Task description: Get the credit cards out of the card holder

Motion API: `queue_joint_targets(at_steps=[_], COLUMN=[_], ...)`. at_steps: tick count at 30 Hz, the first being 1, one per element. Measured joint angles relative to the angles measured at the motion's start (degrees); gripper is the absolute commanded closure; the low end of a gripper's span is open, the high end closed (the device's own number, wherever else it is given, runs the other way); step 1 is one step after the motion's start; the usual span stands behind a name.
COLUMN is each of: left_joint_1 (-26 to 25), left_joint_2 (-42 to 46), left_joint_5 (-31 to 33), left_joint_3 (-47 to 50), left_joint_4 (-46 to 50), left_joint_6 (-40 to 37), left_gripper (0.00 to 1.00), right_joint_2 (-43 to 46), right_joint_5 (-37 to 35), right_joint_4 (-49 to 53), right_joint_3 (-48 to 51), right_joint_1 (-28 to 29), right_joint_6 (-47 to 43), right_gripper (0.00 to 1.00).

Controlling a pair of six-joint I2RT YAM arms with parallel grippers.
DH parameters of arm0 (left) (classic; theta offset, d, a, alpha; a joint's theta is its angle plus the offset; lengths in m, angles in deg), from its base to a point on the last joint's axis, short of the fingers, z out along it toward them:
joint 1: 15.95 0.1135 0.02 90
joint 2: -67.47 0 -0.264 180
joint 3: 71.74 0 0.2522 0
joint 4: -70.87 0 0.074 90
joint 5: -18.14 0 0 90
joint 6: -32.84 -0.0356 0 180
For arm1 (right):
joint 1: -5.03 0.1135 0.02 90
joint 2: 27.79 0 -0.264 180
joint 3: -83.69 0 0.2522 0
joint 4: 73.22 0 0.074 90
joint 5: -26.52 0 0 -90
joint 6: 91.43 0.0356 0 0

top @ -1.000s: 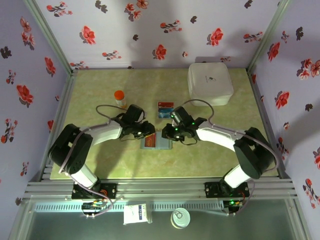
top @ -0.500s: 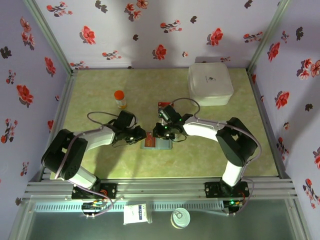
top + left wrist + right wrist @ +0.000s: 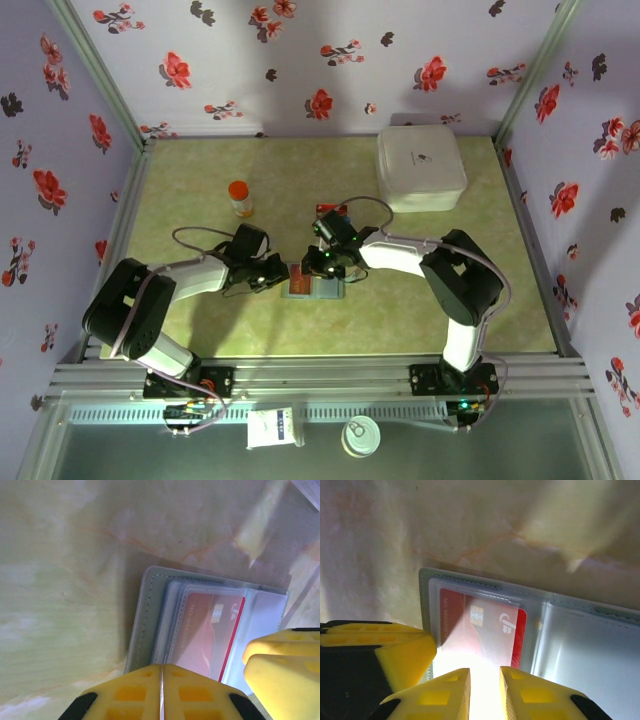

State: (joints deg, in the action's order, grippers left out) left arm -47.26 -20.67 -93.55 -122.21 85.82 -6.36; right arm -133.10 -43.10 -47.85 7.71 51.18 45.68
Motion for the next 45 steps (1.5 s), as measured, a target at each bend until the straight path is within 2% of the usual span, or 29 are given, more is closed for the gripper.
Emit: queue_joint_targets(at_steps=[22,45], left_joint_1=[0.11,0.11], left_joint_2=[-0.74,-0.9], left_joint_5=[-0.44,-0.76], left_joint_3=[0.13,0.13], left_joint_4=[-0.44,-0.61], left_joint_6=[-0.02,-0.02], left_gripper=[0.95,0.96], right_joint_2=[-1.46,-1.4], right_joint_5=[0.55,-2.62], right_joint_4=[-1.01,3.5], right_joint_3=[0.0,-0.85], right_joint_1=[0.04,0.04], right_joint_6=[0.02,-0.72], right_gripper=[0.78,0.78])
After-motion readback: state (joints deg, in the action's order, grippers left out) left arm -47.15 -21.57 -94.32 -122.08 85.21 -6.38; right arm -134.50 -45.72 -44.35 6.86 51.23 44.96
